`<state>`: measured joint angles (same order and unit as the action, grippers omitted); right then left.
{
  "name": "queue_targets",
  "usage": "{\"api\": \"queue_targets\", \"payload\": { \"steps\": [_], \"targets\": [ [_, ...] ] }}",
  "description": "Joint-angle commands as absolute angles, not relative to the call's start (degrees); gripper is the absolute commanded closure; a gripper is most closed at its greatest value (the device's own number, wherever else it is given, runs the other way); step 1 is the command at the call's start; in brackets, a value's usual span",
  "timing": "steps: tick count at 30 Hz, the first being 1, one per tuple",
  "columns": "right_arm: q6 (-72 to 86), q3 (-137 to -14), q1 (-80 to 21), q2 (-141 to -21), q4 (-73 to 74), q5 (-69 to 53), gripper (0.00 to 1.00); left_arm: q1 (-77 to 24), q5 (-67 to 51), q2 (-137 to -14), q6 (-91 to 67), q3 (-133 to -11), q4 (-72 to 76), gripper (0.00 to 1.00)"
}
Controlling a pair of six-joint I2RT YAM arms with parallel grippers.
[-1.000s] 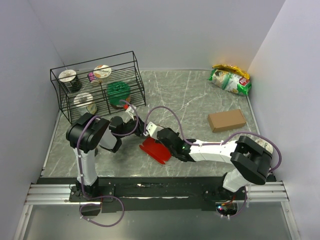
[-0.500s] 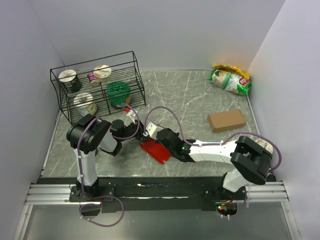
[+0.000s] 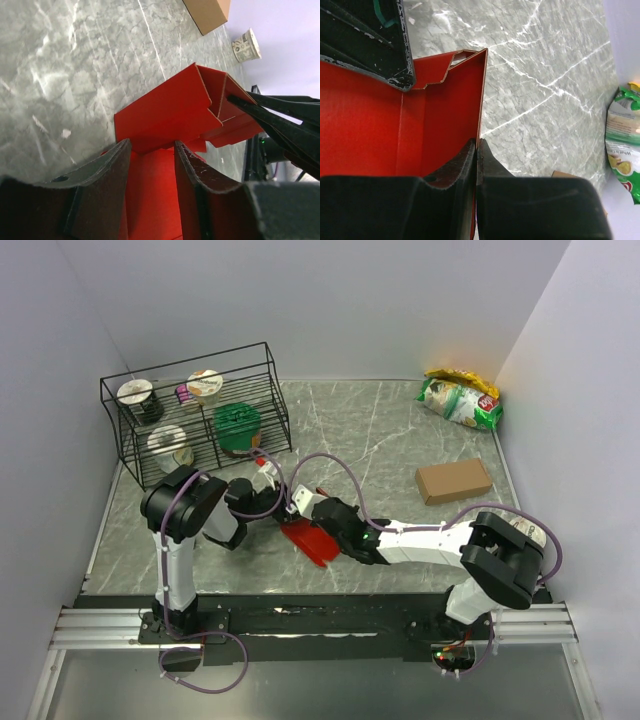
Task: Fold the paper box
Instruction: Fold the paper box at the center of the board.
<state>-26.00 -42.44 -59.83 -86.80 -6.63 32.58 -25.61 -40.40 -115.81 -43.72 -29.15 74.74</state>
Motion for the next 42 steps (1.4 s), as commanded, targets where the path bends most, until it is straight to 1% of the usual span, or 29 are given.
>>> {"api": "queue_targets", "payload": {
  "steps": [1,5,8,10,13,17,18,21,23,25,26,27,29,30,35,38,42],
  "targets": [
    [-25.0,-43.8,-60.9,-88.7,-4.6,30.8,0.93,-26.5,-41.6,-113.1,-38.5,-32.3,84.9,0.53],
    [-25.0,-44.0,-61.0,-89.0,-4.0,30.1,0.93,-26.5,-41.0,-111.7,-35.2,-32.6,83.1,0.53],
    [-24.8,-44.1,-61.0,-89.1,-3.6,29.4,0.93,-26.6,-40.4,-110.0,-32.1,-31.9,82.1,0.5],
    [-24.7,-44.3,-60.9,-89.1,-3.0,28.3,0.93,-26.6,-40.5,-109.3,-30.4,-32.5,80.5,0.44],
    [-24.5,-44.5,-61.0,-89.6,-2.6,27.8,0.94,-26.7,-40.8,-109.1,-28.4,-33.3,79.7,0.41],
    [-24.4,-44.6,-61.0,-89.4,-2.6,27.5,0.94,-26.8,-41.5,-109.5,-27.0,-34.3,79.5,0.43],
    [-24.3,-44.5,-60.9,-89.4,-2.6,27.4,0.95,-26.9,-41.0,-109.5,-26.9,-34.3,79.3,0.48],
    [-24.2,-44.5,-60.8,-89.6,-2.6,27.6,0.95,-26.9,-40.3,-109.2,-27.2,-33.8,79.5,0.54],
    [-24.0,-44.8,-60.8,-90.0,-2.5,28.5,0.94,-27.1,-38.2,-107.8,-26.9,-32.8,78.6,0.54],
    [-23.1,-45.1,-60.7,-89.7,-2.3,29.0,0.91,-27.6,-34.0,-105.7,-25.8,-30.8,77.4,0.56],
    [-22.5,-45.1,-60.8,-89.3,-2.1,28.7,0.9,-27.9,-33.1,-105.0,-25.2,-30.3,76.7,0.59],
    [-22.2,-45.1,-60.7,-88.9,-1.8,28.4,0.84,-28.6,-32.1,-104.4,-24.7,-29.6,75.9,0.6],
    [-21.2,-45.2,-60.7,-87.5,-1.0,27.3,0.76,-29.4,-30.3,-103.1,-22.8,-29.4,73.6,0.63],
    [-20.8,-45.3,-60.6,-87.0,-0.5,26.6,0.7,-30.6,-29.6,-102.7,-22.0,-29.4,72.6,0.64],
    [-18.1,-45.9,-60.5,-83.9,2.5,24.8,0.59,-34.0,-23.6,-100.3,-15.8,-30.1,64.8,0.7],
    [-16.3,-46.1,-60.2,-82.3,3.9,22.8,0.49,-35.4,-21.0,-99.4,-13.2,-30.8,61.5,0.75],
    [-13.5,-46.4,-59.6,-80.1,5.6,19.9,0.41,-36.5,-18.7,-98.5,-11.6,-30.4,60.0,0.79]
  ]
}}
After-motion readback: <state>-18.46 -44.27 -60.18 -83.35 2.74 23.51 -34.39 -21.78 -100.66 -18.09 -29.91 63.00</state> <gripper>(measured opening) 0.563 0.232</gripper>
